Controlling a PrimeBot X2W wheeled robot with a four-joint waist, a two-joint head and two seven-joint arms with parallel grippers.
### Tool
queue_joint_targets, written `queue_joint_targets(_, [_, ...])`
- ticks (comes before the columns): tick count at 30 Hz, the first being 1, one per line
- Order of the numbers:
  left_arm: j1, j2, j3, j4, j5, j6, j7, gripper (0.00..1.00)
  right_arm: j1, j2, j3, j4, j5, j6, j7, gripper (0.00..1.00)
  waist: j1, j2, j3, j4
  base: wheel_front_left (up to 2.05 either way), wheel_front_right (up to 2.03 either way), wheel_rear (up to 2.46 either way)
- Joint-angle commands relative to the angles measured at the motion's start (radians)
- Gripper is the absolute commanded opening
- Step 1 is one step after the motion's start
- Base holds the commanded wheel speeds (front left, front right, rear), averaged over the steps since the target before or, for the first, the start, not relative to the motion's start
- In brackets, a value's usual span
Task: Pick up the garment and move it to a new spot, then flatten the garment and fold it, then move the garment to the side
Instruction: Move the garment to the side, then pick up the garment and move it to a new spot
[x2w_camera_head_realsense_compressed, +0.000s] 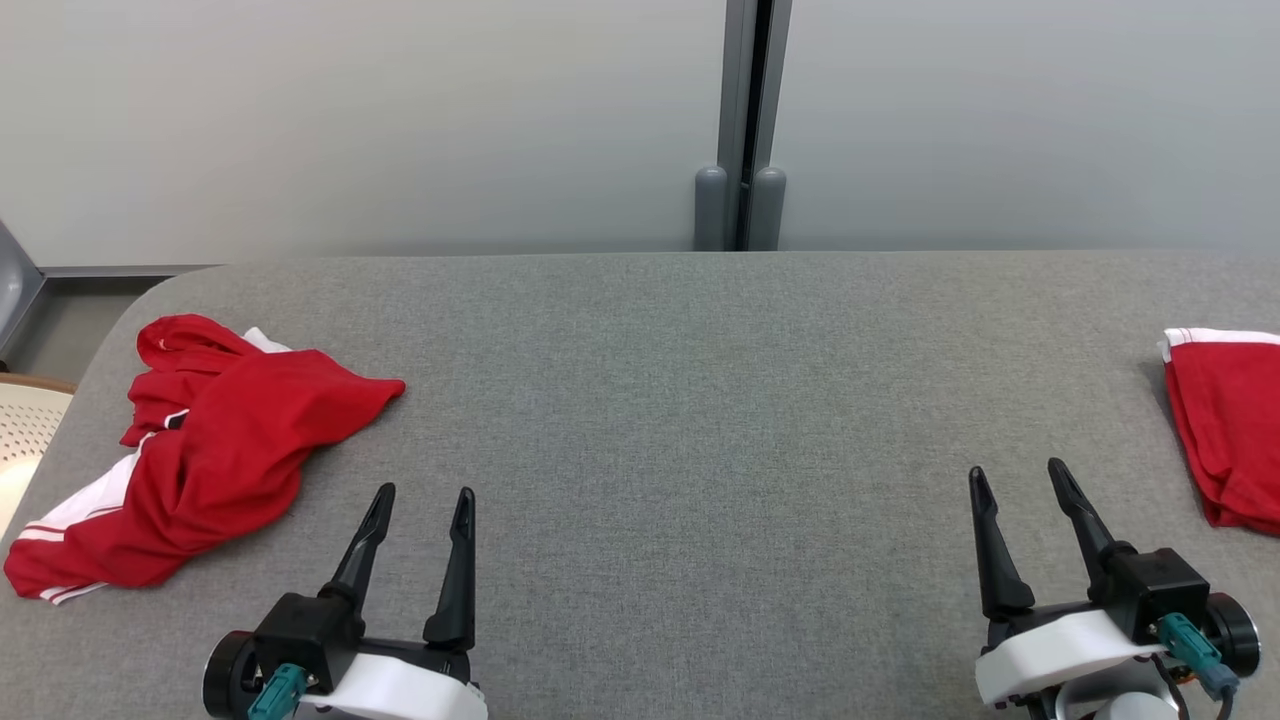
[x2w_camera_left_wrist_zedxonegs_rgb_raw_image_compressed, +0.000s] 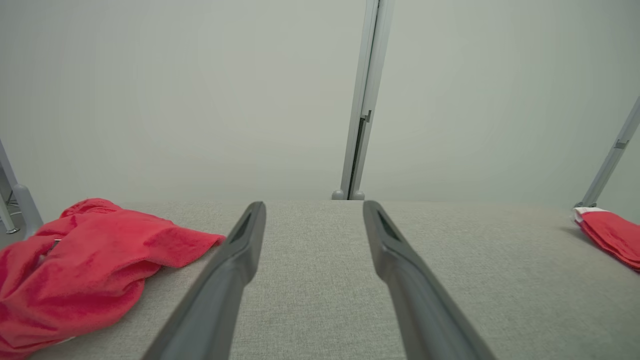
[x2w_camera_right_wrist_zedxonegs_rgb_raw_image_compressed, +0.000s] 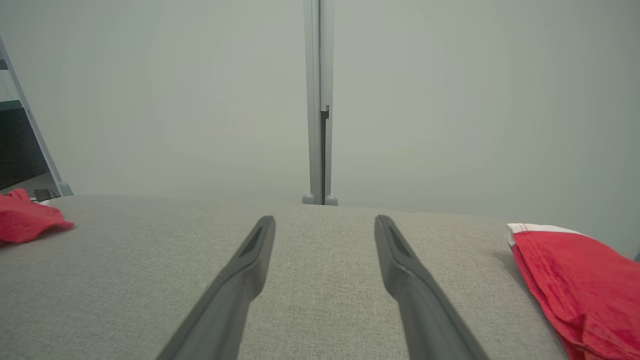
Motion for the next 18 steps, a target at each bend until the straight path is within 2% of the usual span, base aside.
queue_joint_targets(1, [0.006, 0.003, 0.002, -0.001, 0.005, -0.004, 0.000, 1.00, 0.010, 0.000, -0.002, -0.003, -0.001, 0.000, -0.001, 1.00, 0.0000, 0.0000, -0.001, 0.000, 0.00, 0.00, 0.00])
queue_joint_targets(10, [-0.003, 0.004, -0.008, 0.013, 0.006, -0.006, 0.000, 1.00, 0.017, 0.002, 0.009, -0.002, 0.016, 0.000, -0.001, 1.00, 0.0000, 0.0000, -0.005, 0.020, 0.00, 0.00, 0.00])
queue_joint_targets(15, [-0.005, 0.003, 0.001, 0.007, 0.012, 0.021, 0.000, 1.00, 0.024, 0.002, 0.029, -0.003, 0.035, 0.000, -0.001, 1.00, 0.0000, 0.0000, -0.016, 0.070, 0.00, 0.00, 0.00])
queue_joint_targets(16, [0.003, 0.003, 0.000, 0.007, 0.017, 0.021, 0.000, 1.00, 0.026, 0.002, 0.038, -0.002, 0.043, 0.000, -0.001, 1.00, 0.0000, 0.0000, -0.021, 0.101, 0.00, 0.00, 0.00])
queue_joint_targets(18, [0.005, 0.003, 0.003, 0.007, 0.018, 0.020, 0.000, 1.00, 0.026, 0.002, 0.048, -0.002, 0.046, 0.000, -0.001, 1.00, 0.0000, 0.0000, -0.024, 0.116, 0.00, 0.00, 0.00])
